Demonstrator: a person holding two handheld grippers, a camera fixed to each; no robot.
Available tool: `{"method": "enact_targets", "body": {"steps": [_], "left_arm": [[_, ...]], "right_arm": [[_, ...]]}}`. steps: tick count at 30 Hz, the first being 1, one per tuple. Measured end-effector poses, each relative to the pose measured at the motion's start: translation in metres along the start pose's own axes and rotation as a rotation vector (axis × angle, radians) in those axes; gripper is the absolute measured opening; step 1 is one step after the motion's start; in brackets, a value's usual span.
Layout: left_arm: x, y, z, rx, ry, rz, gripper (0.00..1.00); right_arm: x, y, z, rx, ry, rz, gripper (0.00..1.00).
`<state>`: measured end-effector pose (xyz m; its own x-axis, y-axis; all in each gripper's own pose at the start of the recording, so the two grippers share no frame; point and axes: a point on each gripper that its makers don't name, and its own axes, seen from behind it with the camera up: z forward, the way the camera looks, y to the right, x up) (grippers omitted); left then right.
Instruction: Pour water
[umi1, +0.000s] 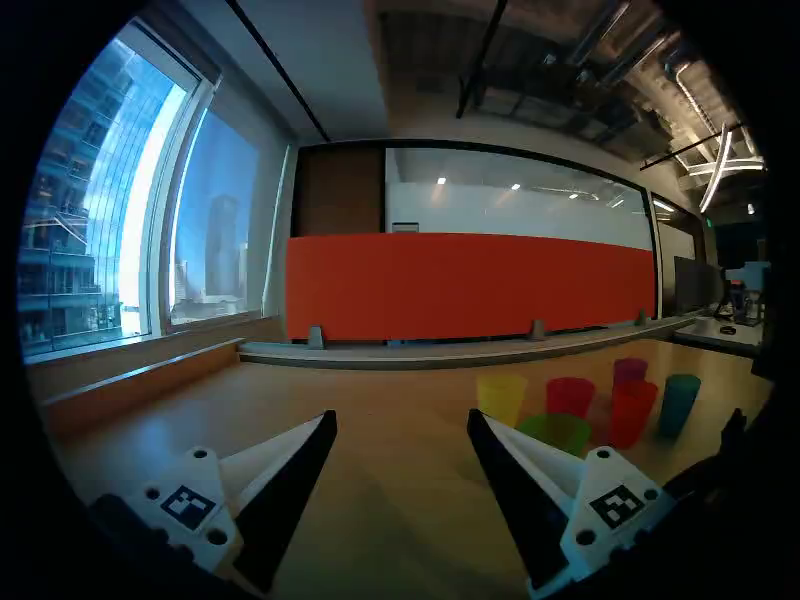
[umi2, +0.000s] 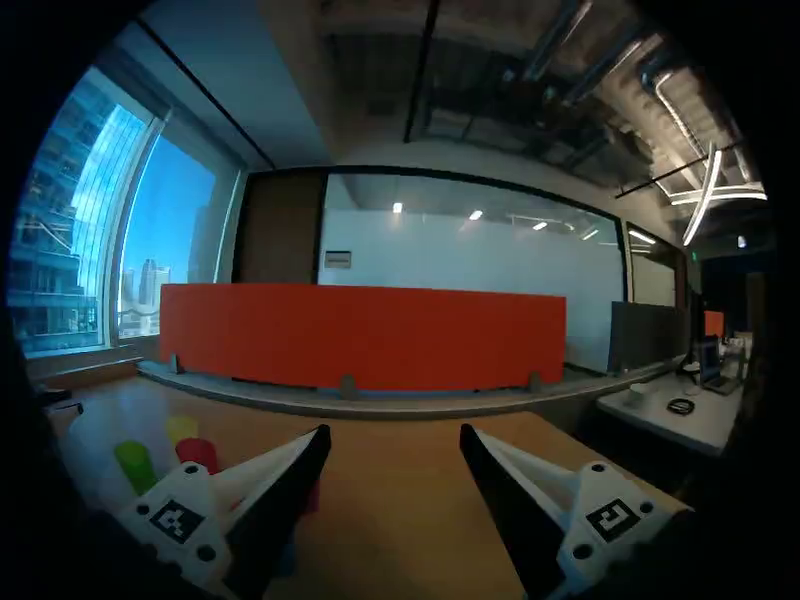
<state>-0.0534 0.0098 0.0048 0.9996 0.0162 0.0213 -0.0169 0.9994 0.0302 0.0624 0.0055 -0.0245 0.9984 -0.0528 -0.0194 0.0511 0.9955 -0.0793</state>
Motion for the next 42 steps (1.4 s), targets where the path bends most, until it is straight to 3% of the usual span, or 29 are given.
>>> {"method": "enact_targets", "body": {"steps": [9,21,30,42], "left_arm": [[0.000,-0.001,0.000,0.000,0.000,-0.001,0.97],[0.000,0.000,0.000,0.000,0.000,-0.001,0.97],[0.000,-0.001,0.000,0.000,0.000,0.000,0.97],[0.000,-0.002,0.000,0.000,0.001,0.000,0.97]], "right_arm": [[-0.011,-0.003,0.001,0.026,0.027,-0.034,1.00],[-0.038,-0.010,0.016,0.043,0.043,0.023,1.00],[-0.060,-0.011,0.019,0.039,0.016,0.061,1.00],[-0.078,-0.021,0.018,0.057,0.003,0.062,1.00]]}}
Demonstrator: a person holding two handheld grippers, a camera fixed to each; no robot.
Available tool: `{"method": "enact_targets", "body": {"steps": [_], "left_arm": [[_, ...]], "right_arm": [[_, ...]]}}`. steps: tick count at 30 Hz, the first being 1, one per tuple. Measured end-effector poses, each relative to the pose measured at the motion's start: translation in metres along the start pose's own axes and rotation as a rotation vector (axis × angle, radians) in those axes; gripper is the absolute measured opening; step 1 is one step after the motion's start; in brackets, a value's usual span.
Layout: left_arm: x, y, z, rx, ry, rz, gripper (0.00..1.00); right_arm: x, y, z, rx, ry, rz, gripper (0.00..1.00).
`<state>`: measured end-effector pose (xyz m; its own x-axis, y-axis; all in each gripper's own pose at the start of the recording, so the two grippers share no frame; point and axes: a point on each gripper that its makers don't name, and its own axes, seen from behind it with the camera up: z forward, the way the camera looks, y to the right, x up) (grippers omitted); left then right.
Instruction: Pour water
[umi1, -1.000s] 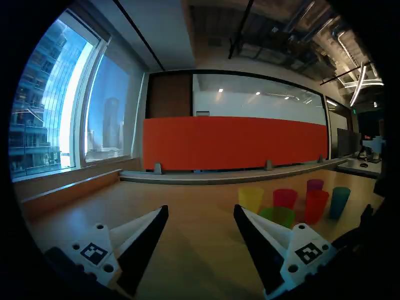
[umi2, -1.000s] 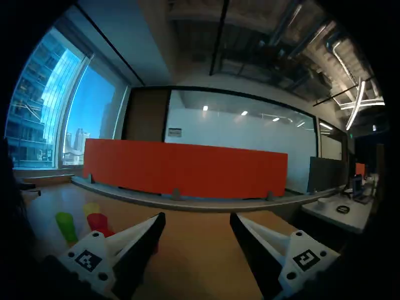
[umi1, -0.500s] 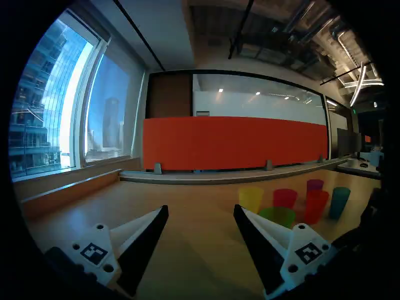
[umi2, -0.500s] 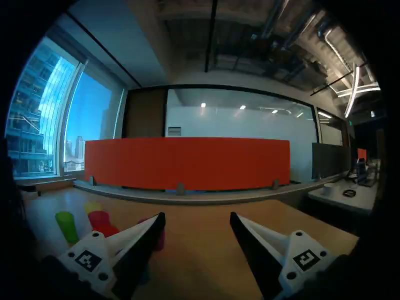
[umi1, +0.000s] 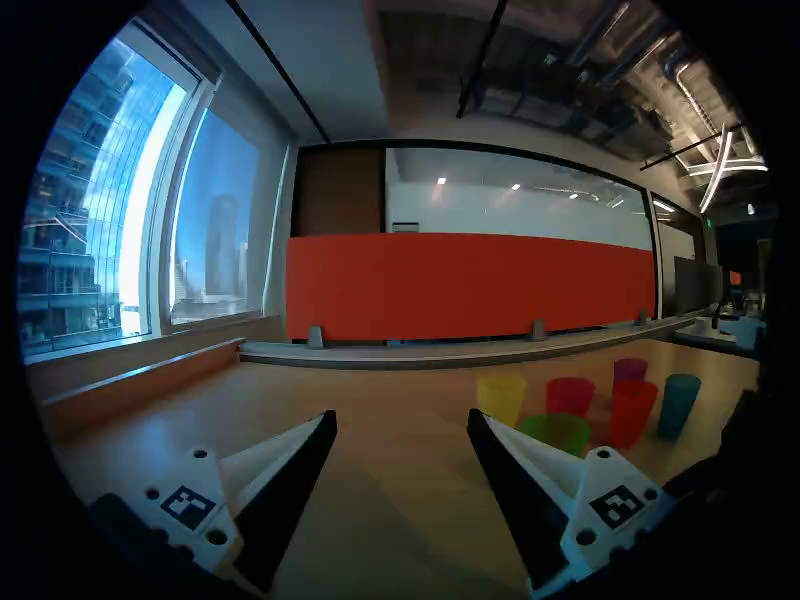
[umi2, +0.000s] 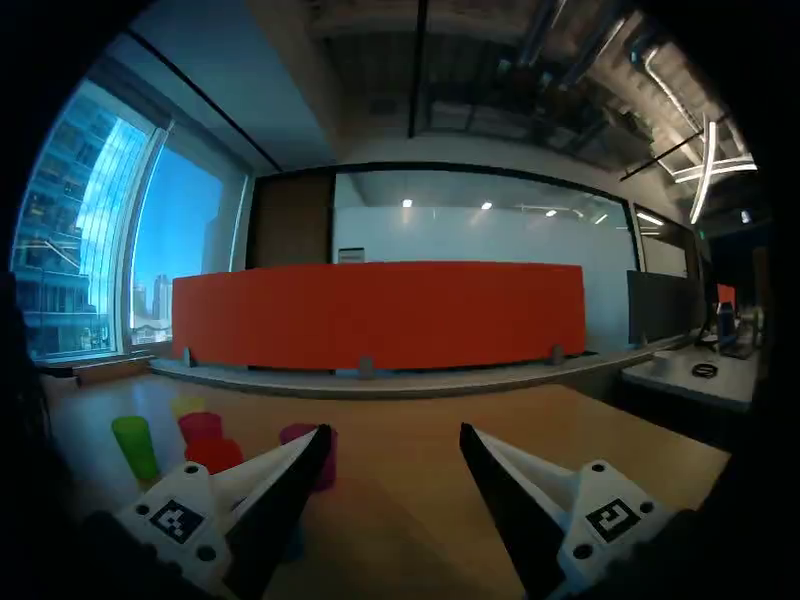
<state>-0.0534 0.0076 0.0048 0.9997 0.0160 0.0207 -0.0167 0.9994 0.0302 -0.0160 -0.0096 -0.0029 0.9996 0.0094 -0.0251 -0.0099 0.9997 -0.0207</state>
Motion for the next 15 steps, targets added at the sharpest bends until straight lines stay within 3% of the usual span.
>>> {"method": "enact_targets", "body": {"steps": [15], "left_arm": [[0.000,0.000,0.000,0.000,0.000,0.000,0.97]], "right_arm": [[-0.017,0.008,0.001,-0.020,-0.017,0.001,1.00]]}}
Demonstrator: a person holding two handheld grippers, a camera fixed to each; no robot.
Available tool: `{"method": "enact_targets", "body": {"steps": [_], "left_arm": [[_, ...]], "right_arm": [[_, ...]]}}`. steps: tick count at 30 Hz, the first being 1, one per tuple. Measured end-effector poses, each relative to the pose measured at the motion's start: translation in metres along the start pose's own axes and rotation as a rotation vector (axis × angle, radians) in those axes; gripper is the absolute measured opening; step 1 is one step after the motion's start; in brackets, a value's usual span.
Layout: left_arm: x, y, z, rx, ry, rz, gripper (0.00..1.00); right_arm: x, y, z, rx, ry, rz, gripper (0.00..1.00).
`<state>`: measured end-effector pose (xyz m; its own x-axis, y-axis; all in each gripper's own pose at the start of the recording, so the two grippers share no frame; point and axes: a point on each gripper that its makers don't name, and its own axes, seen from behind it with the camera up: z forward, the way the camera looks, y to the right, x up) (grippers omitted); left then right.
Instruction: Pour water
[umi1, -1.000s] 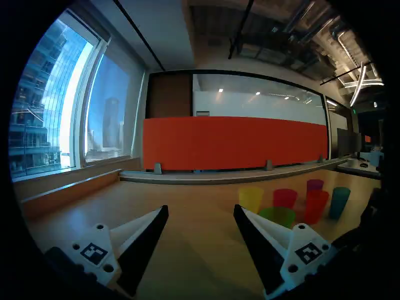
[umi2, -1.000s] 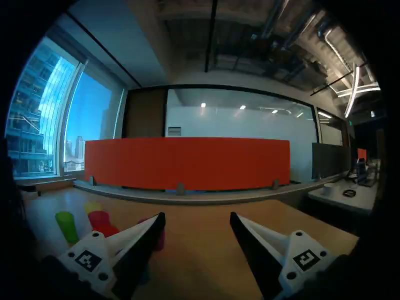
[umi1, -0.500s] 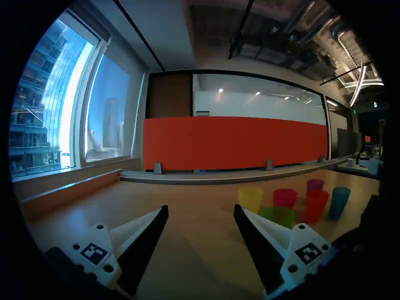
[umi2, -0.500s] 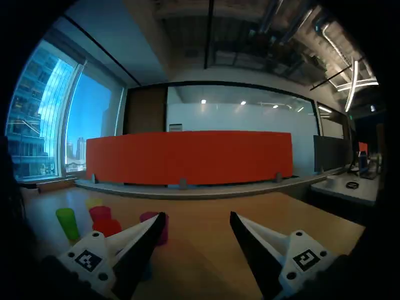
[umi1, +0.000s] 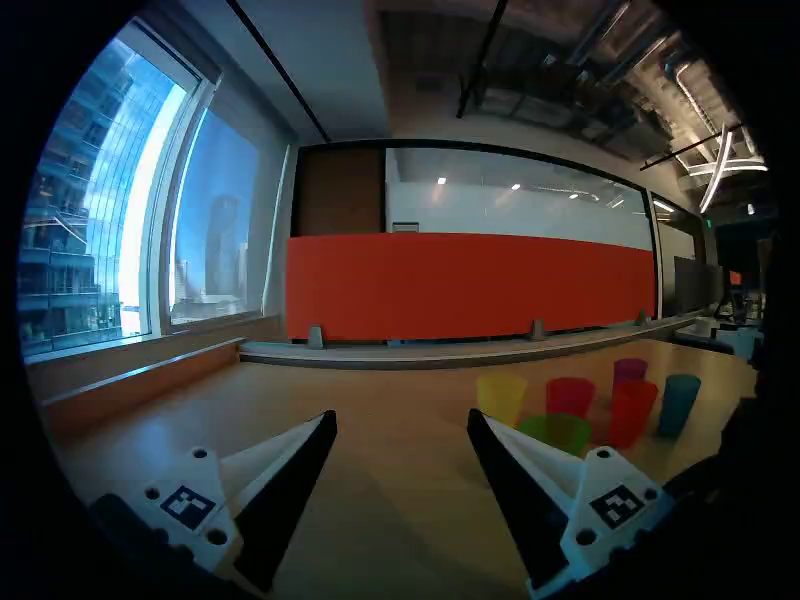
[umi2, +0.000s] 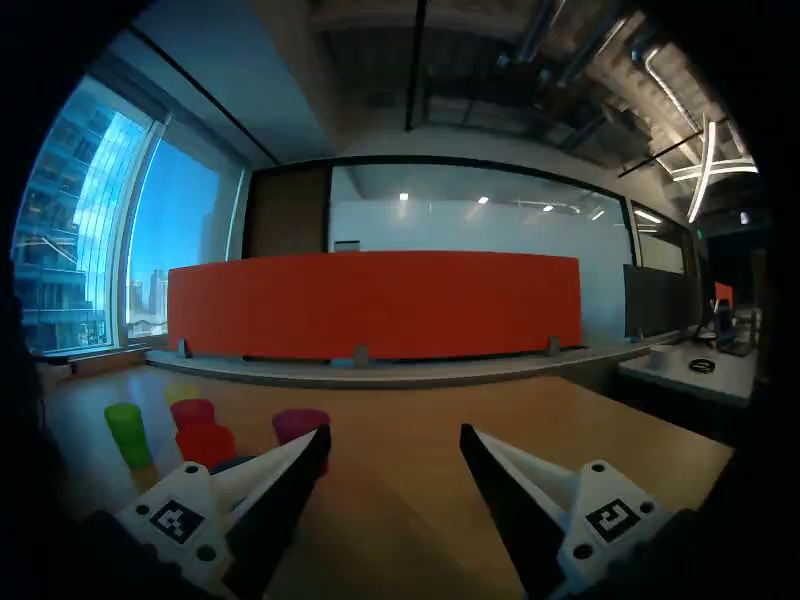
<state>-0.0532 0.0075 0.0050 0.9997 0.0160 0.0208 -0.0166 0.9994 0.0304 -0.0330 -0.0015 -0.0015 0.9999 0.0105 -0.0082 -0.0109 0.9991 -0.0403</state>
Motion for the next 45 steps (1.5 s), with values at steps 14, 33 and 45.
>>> {"method": "enact_targets", "body": {"steps": [14,33,45], "left_arm": [[-0.0002,-0.0005,-0.0006,0.000,0.000,0.000,0.97],[-0.0004,-0.0003,-0.0005,0.000,0.000,0.000,0.97],[-0.0004,0.0004,0.0003,0.000,0.000,0.000,0.97]], "right_arm": [[-0.0025,0.0026,0.0006,-0.003,-0.005,-0.004,1.00],[-0.0025,0.0037,-0.0014,-0.010,-0.006,-0.017,1.00],[-0.0032,0.0043,0.0009,-0.010,-0.009,-0.016,1.00]]}}
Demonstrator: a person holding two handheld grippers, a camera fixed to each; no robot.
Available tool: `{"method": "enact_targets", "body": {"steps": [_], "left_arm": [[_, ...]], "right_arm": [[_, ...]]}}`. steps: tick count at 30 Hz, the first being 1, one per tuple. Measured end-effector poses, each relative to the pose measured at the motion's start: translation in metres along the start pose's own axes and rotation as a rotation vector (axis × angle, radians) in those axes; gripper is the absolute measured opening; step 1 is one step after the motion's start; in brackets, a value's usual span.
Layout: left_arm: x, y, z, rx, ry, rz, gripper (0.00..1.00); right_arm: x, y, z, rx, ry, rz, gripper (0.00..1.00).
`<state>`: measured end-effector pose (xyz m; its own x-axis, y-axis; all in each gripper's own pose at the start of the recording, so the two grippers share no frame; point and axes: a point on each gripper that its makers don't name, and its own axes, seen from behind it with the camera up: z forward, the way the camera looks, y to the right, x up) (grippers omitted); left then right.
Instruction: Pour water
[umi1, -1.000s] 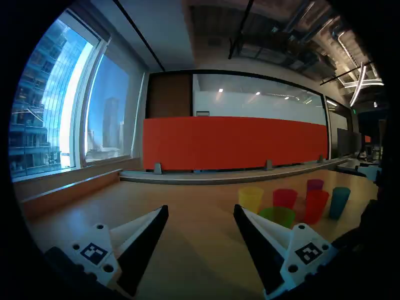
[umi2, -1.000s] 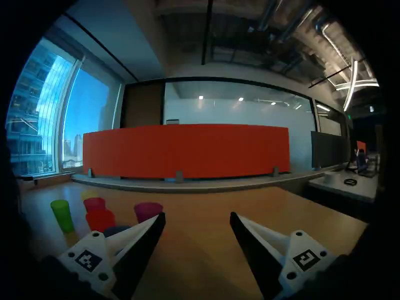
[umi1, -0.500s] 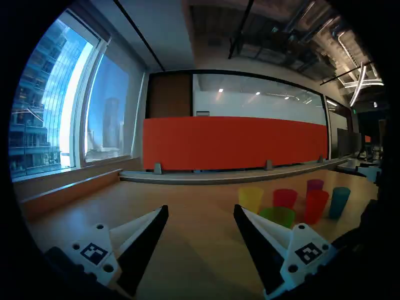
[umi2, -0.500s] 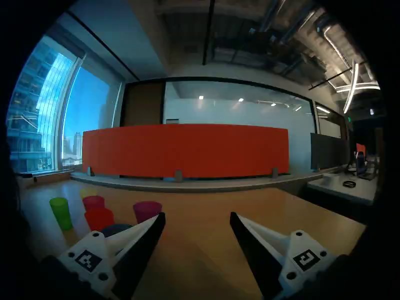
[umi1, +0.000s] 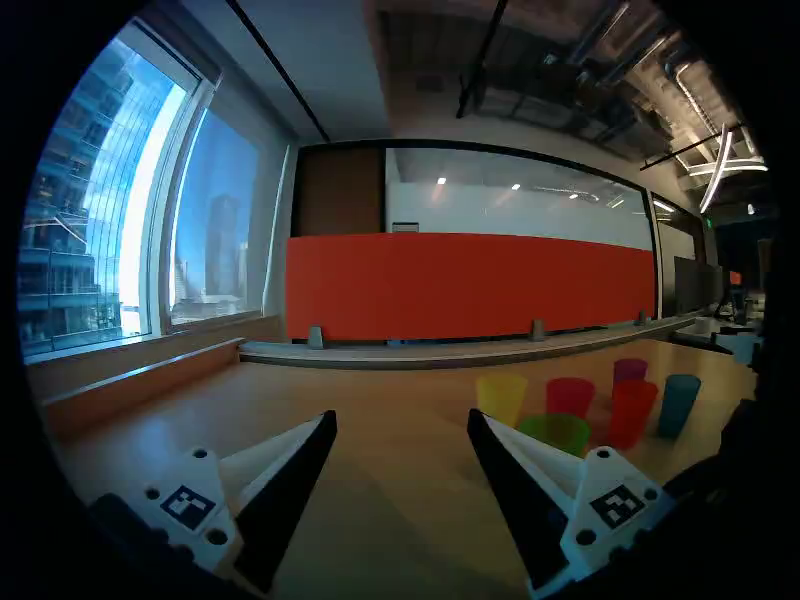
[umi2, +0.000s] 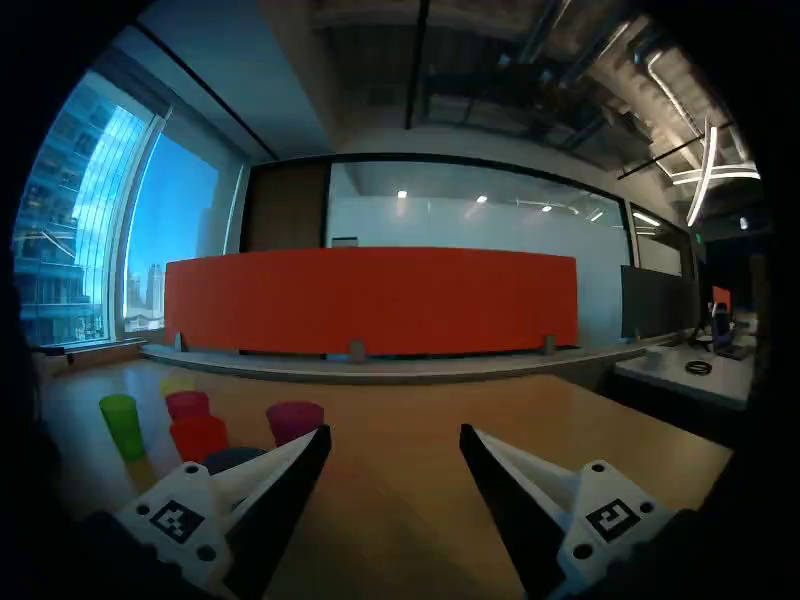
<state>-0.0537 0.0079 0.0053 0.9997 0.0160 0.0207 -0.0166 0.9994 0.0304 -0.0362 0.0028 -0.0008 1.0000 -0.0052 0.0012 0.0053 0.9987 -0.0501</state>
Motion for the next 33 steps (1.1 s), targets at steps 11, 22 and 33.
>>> {"method": "enact_targets", "body": {"steps": [11,22,33], "left_arm": [[0.0001,-0.0003,-0.0002,0.000,0.000,0.000,0.97],[0.0004,-0.0014,-0.0022,0.001,0.000,0.000,0.97],[0.0001,-0.0007,-0.0006,0.000,-0.001,0.000,0.97]], "right_arm": [[0.0002,-0.0008,-0.0002,0.000,0.000,-0.001,1.00],[-0.0012,-0.0010,-0.0024,0.000,0.000,0.000,1.00],[-0.0006,-0.0011,-0.0021,0.000,0.000,0.000,1.00]]}}
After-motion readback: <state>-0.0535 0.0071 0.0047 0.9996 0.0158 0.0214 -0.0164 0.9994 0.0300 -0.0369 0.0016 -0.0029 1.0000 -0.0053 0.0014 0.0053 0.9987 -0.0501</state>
